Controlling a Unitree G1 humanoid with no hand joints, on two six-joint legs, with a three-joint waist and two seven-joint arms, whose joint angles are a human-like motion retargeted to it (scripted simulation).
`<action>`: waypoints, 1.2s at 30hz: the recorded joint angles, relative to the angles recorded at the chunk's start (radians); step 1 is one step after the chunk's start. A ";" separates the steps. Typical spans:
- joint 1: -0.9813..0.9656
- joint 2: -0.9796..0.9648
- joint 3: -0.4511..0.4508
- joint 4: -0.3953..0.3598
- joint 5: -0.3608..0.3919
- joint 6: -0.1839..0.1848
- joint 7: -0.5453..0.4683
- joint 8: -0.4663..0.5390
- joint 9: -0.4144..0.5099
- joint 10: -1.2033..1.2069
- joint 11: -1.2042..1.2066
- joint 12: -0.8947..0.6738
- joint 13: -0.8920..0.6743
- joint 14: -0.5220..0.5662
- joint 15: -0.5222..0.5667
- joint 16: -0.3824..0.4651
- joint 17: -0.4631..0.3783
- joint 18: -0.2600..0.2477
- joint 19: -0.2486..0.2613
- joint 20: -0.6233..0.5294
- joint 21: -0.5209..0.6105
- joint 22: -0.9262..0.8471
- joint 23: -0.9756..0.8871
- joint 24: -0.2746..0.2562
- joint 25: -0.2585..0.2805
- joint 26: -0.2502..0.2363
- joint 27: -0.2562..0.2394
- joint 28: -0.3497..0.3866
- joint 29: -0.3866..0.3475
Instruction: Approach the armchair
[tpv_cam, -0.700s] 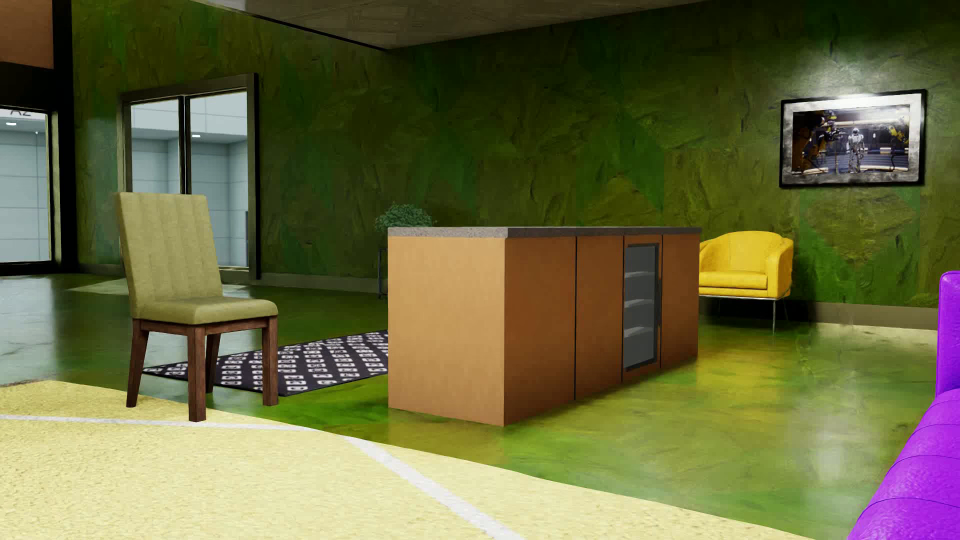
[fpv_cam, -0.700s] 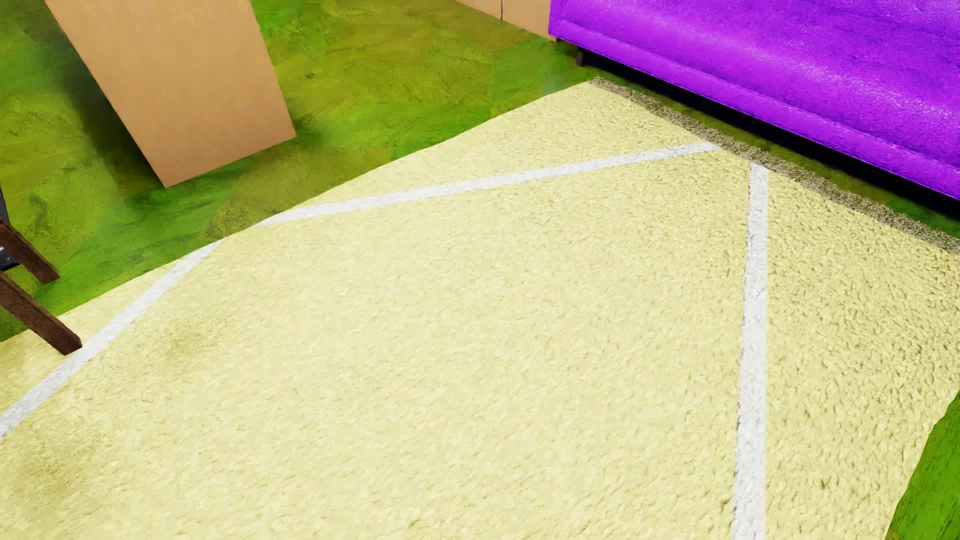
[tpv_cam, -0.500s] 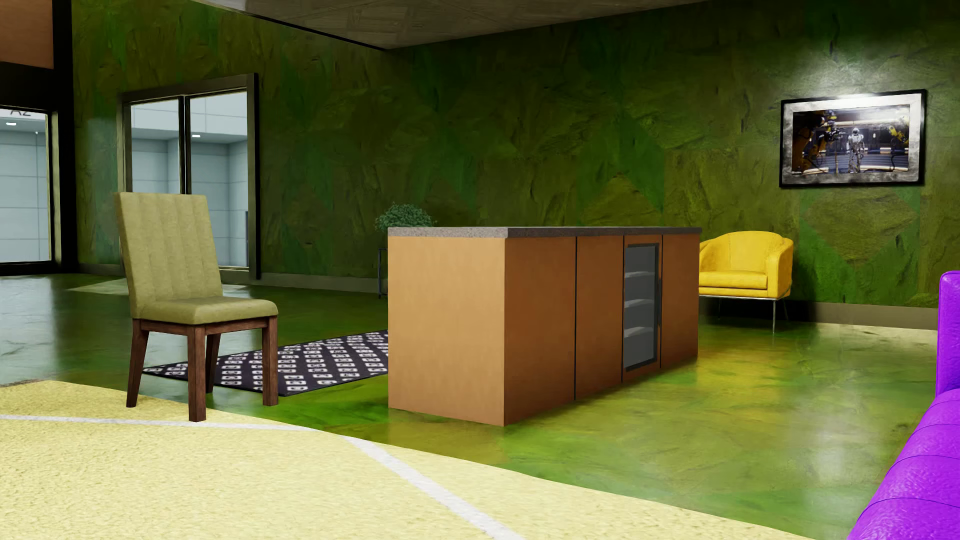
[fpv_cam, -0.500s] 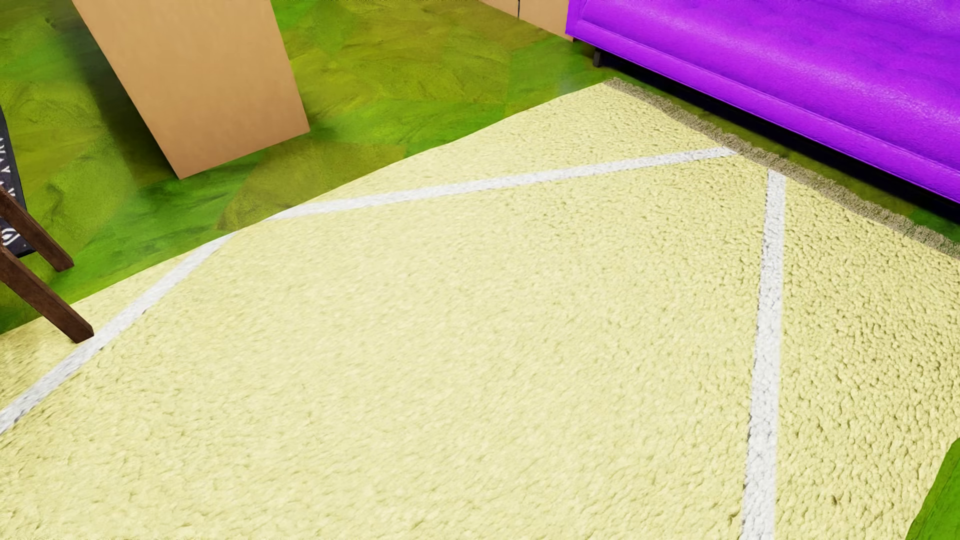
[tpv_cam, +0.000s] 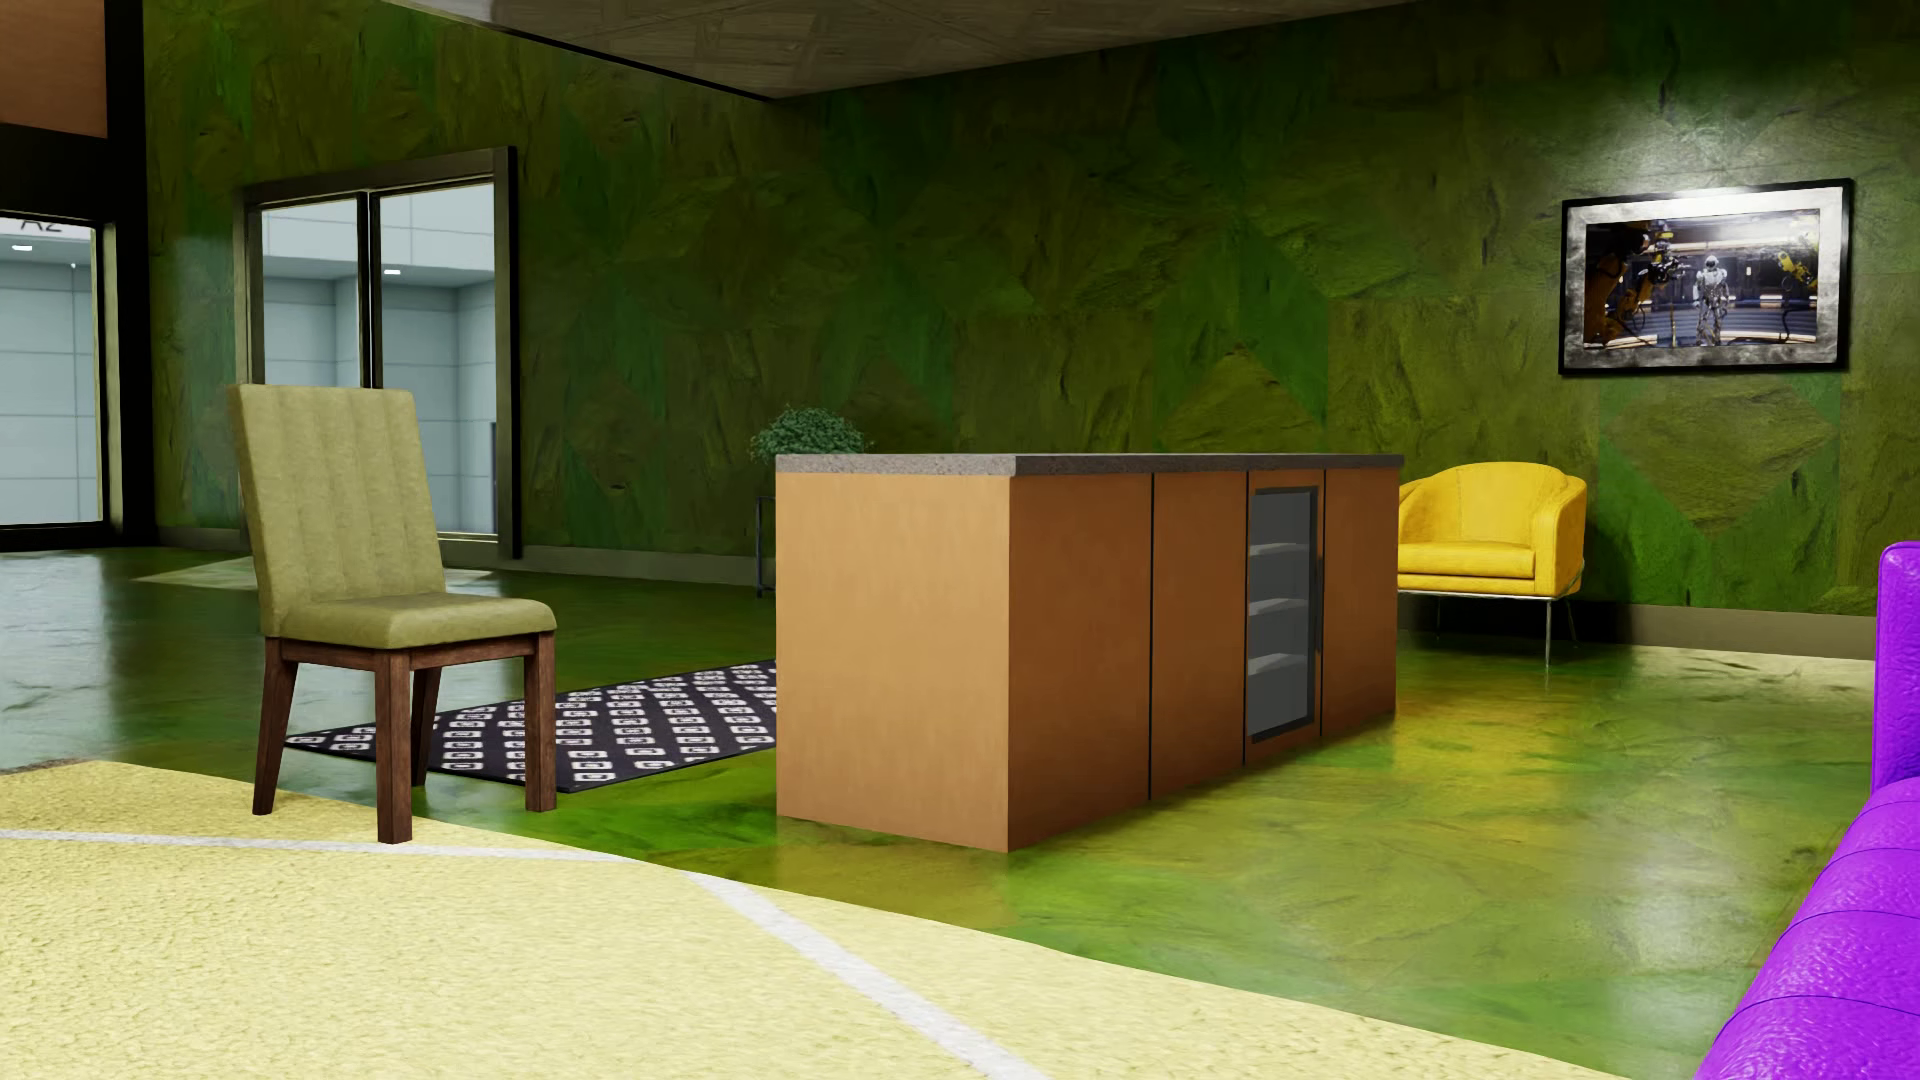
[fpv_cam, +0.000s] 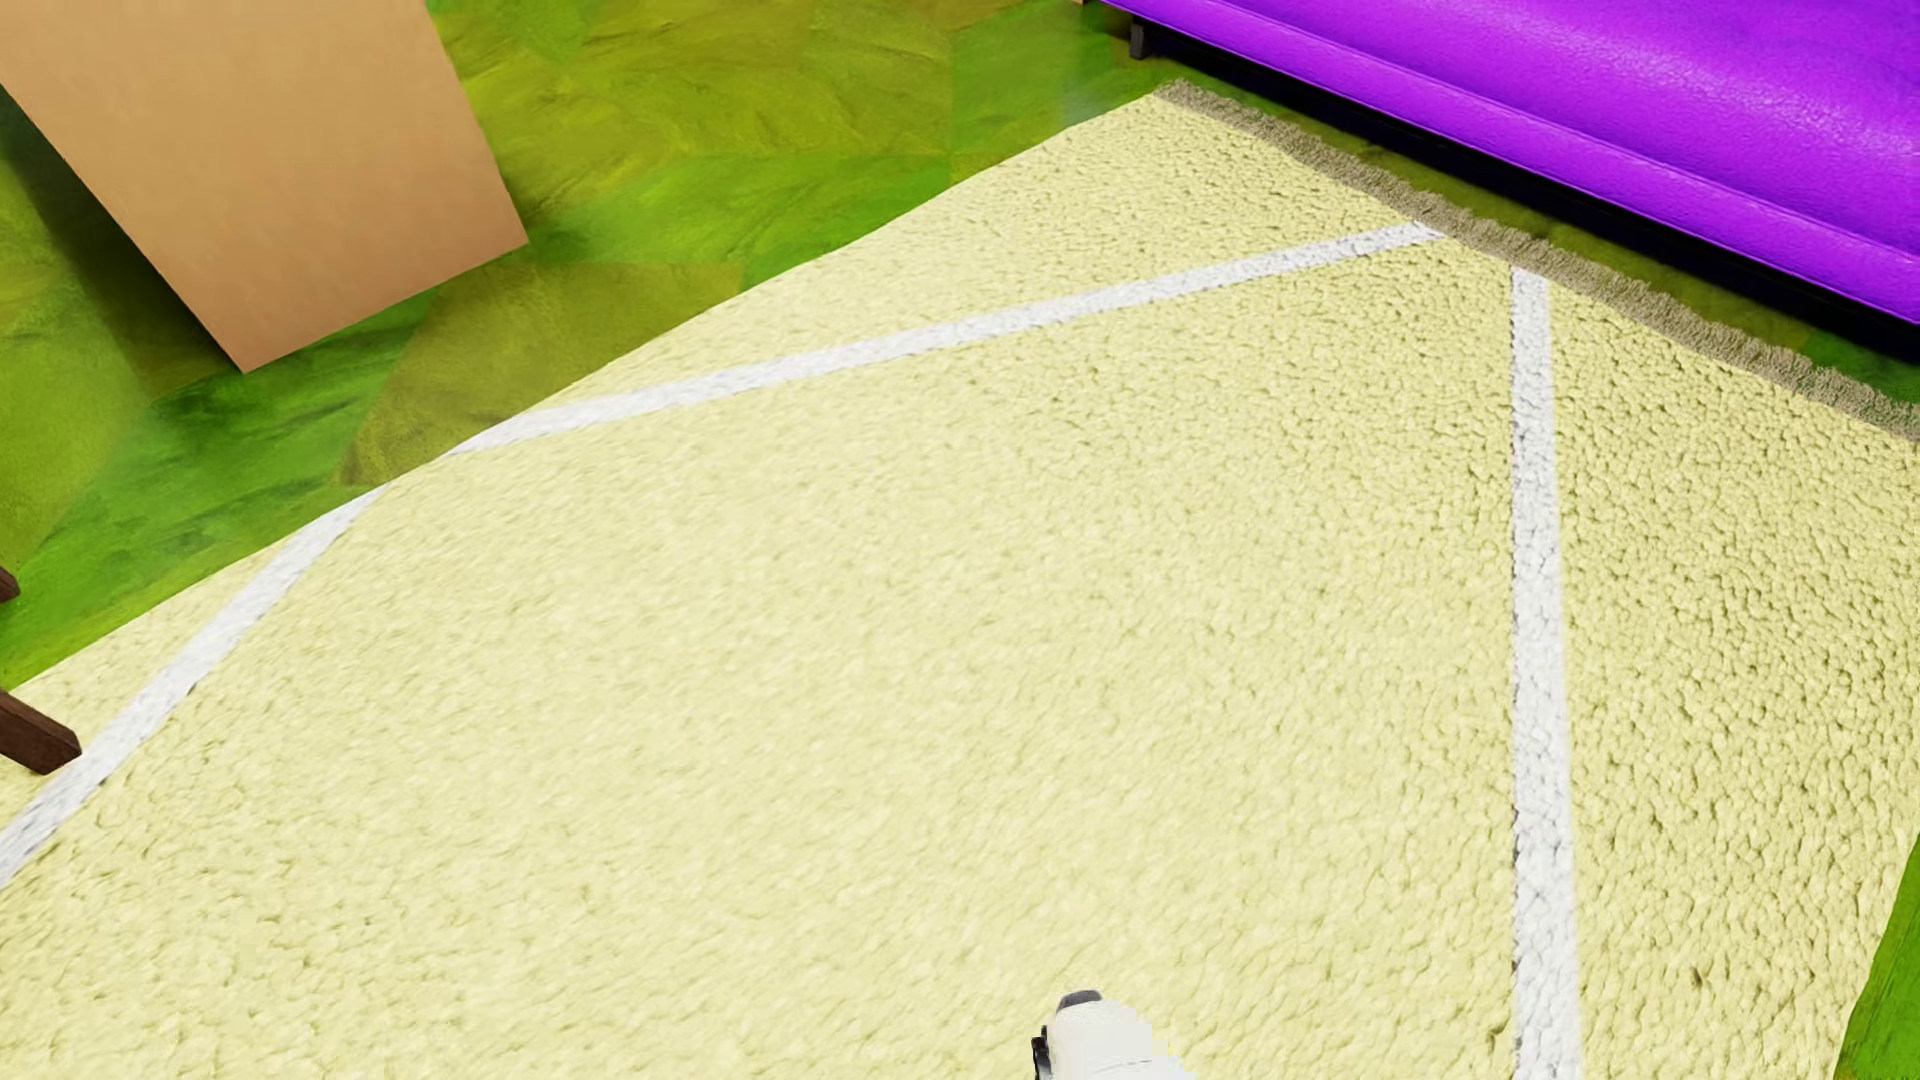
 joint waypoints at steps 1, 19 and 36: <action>0.035 -0.028 -0.005 0.003 0.009 0.004 0.000 0.000 0.005 -0.003 -0.041 -0.010 0.001 -0.027 0.015 0.002 0.001 0.000 0.000 0.011 0.010 -0.001 0.031 0.000 0.000 0.000 0.000 0.000 0.000; -0.715 0.794 0.378 0.057 0.075 -0.035 0.000 0.000 -0.002 0.045 -0.247 0.244 -0.167 0.205 -0.267 0.017 -0.054 0.000 0.000 -0.043 -0.020 0.058 -0.196 0.000 0.000 0.000 0.000 0.000 0.000; 0.112 0.059 -0.050 0.029 -0.010 0.001 0.000 0.000 -0.021 0.041 -0.181 -0.027 0.006 0.171 -0.011 0.080 -0.018 0.000 0.000 0.101 -0.005 -0.099 -0.024 0.000 0.000 0.000 0.000 0.000 0.000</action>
